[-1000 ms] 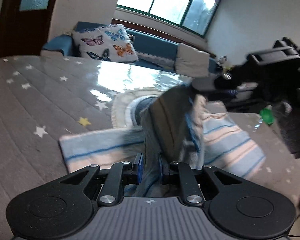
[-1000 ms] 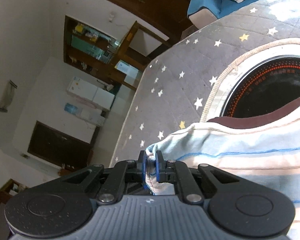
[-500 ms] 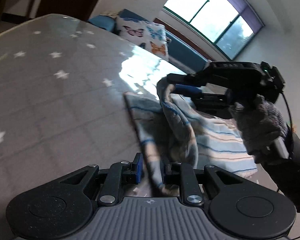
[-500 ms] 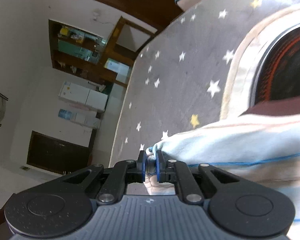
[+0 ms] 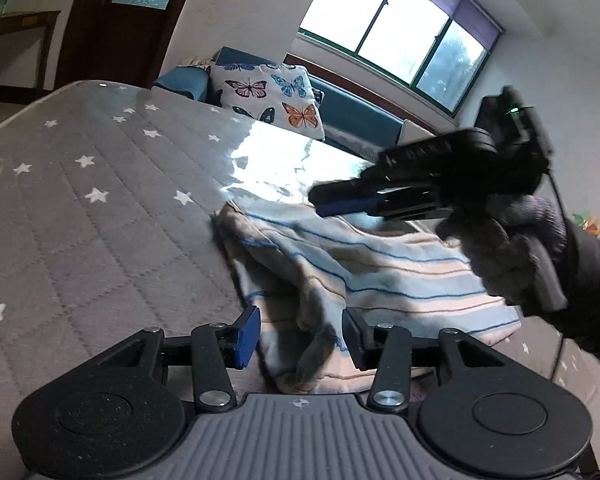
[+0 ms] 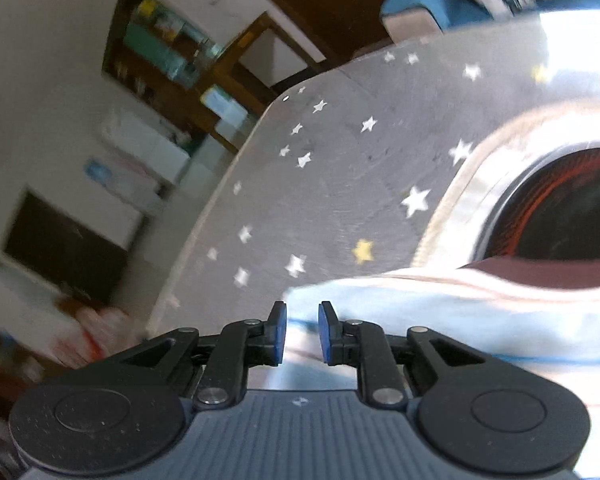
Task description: Fold clothes
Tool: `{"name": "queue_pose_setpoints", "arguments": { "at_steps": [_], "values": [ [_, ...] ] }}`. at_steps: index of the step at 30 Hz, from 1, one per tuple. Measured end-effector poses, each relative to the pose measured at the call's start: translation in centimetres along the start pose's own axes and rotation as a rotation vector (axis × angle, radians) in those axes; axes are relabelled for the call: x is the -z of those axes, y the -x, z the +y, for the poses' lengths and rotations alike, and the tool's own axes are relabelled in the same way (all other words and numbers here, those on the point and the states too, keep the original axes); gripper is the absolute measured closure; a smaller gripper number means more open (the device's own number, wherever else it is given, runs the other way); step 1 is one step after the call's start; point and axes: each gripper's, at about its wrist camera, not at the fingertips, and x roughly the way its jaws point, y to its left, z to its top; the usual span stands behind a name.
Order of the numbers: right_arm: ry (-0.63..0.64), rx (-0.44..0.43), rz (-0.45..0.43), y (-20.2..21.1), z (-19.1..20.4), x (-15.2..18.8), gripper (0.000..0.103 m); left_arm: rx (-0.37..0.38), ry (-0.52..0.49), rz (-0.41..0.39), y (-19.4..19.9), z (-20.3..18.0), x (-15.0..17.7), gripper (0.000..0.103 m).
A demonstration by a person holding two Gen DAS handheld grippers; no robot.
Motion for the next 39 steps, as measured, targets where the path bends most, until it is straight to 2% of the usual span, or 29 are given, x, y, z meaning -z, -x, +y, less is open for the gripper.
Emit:
{"name": "queue_pose_setpoints", "arguments": {
  "at_steps": [3, 5, 6, 11, 14, 17, 22, 24, 27, 30, 34, 37, 39],
  "values": [
    [0.152, 0.054, 0.043, 0.8, 1.4, 1.7, 0.086, 0.007, 0.007, 0.024, -0.6, -0.2, 0.4, 0.086],
    [0.246, 0.087, 0.053, 0.5, 2.4, 2.9, 0.086, -0.012, 0.020, 0.038, -0.7, -0.1, 0.6, 0.096],
    [0.282, 0.095, 0.056, 0.3, 2.9, 3.3, 0.086, -0.019, 0.031, 0.041, -0.7, 0.0, 0.7, 0.097],
    [0.440, 0.107, 0.067, -2.2, 5.0, 5.8, 0.085, -0.053, 0.063, 0.061, -0.1, 0.2, 1.1, 0.097],
    [0.462, 0.110, 0.057, -2.6, 5.4, 6.4, 0.085, -0.069, 0.086, 0.084, 0.2, 0.7, 1.0, 0.095],
    [0.451, 0.099, 0.051, -1.3, 5.2, 6.4, 0.084, -0.085, 0.087, 0.072, 1.0, 0.8, 0.6, 0.094],
    [0.435, 0.121, 0.027, 3.3, 4.1, 6.2, 0.072, -0.107, 0.050, 0.012, 1.7, -0.4, -1.4, 0.094],
    [0.431, 0.150, 0.021, 5.1, 3.3, 6.5, 0.071, -0.096, 0.043, 0.001, 1.1, -1.0, -2.3, 0.093],
    [0.422, 0.224, 0.006, 8.0, 1.5, 7.5, 0.062, -0.085, 0.021, -0.004, -0.6, -1.9, -3.4, 0.091],
    [0.384, 0.299, -0.019, 11.1, -1.0, 8.7, 0.062, -0.085, 0.009, 0.010, -2.9, -2.7, -4.1, 0.091],
    [0.277, 0.390, -0.075, 15.2, -4.7, 10.3, 0.062, -0.127, 0.007, 0.055, -5.8, -2.4, -3.9, 0.091],
    [0.187, 0.455, -0.115, 18.1, -8.0, 12.1, 0.062, -0.164, 0.016, 0.082, -6.7, -1.7, -3.3, 0.092],
    [0.137, 0.491, -0.127, 19.4, -9.7, 13.5, 0.062, -0.161, 0.030, 0.082, -6.7, -1.3, -3.0, 0.092]
  ]
}}
